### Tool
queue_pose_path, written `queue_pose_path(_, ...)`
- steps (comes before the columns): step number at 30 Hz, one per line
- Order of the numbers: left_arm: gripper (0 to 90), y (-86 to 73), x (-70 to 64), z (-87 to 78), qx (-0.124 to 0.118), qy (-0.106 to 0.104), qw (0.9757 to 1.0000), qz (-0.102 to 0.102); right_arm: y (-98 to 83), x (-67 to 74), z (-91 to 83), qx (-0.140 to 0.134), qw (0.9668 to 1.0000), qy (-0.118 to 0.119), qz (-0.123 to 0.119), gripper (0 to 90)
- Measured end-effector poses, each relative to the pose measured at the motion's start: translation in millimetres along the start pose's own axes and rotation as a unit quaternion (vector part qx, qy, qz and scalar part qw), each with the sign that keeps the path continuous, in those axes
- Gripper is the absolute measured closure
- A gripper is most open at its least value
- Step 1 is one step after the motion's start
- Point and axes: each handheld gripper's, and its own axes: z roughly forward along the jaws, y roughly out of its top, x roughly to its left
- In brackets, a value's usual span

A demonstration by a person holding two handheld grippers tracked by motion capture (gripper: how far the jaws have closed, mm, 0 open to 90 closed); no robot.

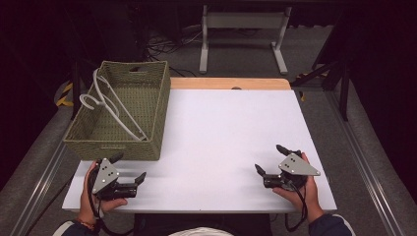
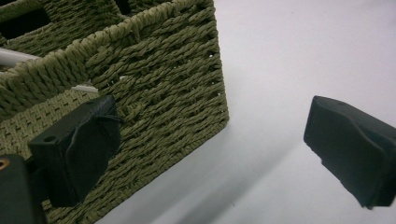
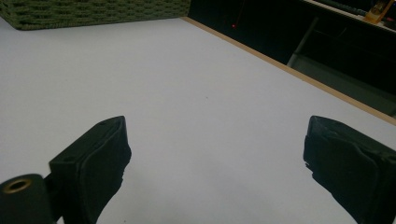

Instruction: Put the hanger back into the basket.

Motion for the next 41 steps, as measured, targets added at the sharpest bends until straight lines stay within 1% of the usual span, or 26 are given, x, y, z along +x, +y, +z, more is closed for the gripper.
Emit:
queue_pose_path(2,5.2,0.5,0.3,0.4,0.001,0.005,1.0,-0.001,-0.1,0.5,-0.3,-0.001,1.0,-0.002,-0.003,7.6)
queue_pose_path(3,5.4,0.3,0.7,0.9,0.001,0.005,1.0,-0.003,-0.1,0.5,-0.2,-0.001,1.0,-0.001,-0.003,7.6)
queue_pose_path(5,5.6,-0.4,1.4,0.7,0.004,0.006,1.0,-0.002,0.6,0.8,0.0,-0.001,1.0,-0.001,-0.002,7.6)
queue_pose_path(8,5.7,-1.0,1.4,0.1,0.002,0.005,1.0,-0.008,1.2,1.9,0.4,-0.001,1.0,0.001,-0.001,7.6)
queue_pose_path(9,5.9,-1.0,1.5,0.0,0.003,0.005,1.0,-0.007,1.6,3.0,0.8,-0.002,1.0,-0.002,-0.005,7.7)
queue_pose_path(11,5.9,-0.9,1.5,-0.8,0.003,0.008,1.0,-0.005,2.4,4.7,1.0,-0.001,1.0,0.001,-0.008,7.7)
queue_pose_path(13,6.0,-0.7,1.8,-1.4,0.003,0.009,0.9999,-0.005,2.9,6.1,0.9,-0.003,0.9999,-0.001,-0.013,7.8)
queue_pose_path(15,6.2,-0.2,1.9,-2.0,0.0,0.012,0.9999,-0.009,3.1,6.5,0.7,-0.004,0.9999,0.001,-0.015,7.8)
queue_pose_path(18,6.2,0.3,3.1,-2.4,0.001,0.018,0.9998,-0.007,2.9,6.5,2.0,-0.002,0.9999,0.005,-0.011,8.2)
queue_pose_path(22,6.2,0.5,2.8,-1.3,0.003,0.017,0.9998,-0.007,2.6,7.3,2.2,-0.003,0.9999,0.004,-0.013,8.2)
queue_pose_path(24,6.1,0.7,2.9,0.0,0.005,0.016,0.9999,-0.002,2.5,7.1,2.0,-0.003,0.9999,0.003,-0.014,8.3)
queue_pose_path(25,6.1,0.4,2.1,0.8,0.007,0.015,0.9998,-0.006,2.4,6.4,1.7,-0.003,0.9999,0.003,-0.014,8.3)
queue_pose_path(27,6.1,0.0,1.8,0.5,0.007,0.014,0.9999,-0.006,2.4,5.7,1.5,-0.004,1.0,0.001,-0.009,8.3)
queue_pose_path(35,6.1,0.2,1.9,0.6,0.009,0.017,0.9998,-0.004,2.0,6.5,2.3,-0.001,0.9999,-0.001,-0.014,8.6)
queue_pose_path(40,6.1,0.1,3.3,0.6,0.009,0.02,0.9997,-0.008,1.5,6.6,3.2,0.001,0.9999,0.0,-0.016,8.8)
queue_pose_path(41,6.1,0.0,3.6,1.2,0.009,0.02,0.9997,-0.012,1.5,6.4,2.8,0.001,0.9999,0.0,-0.017,8.8)
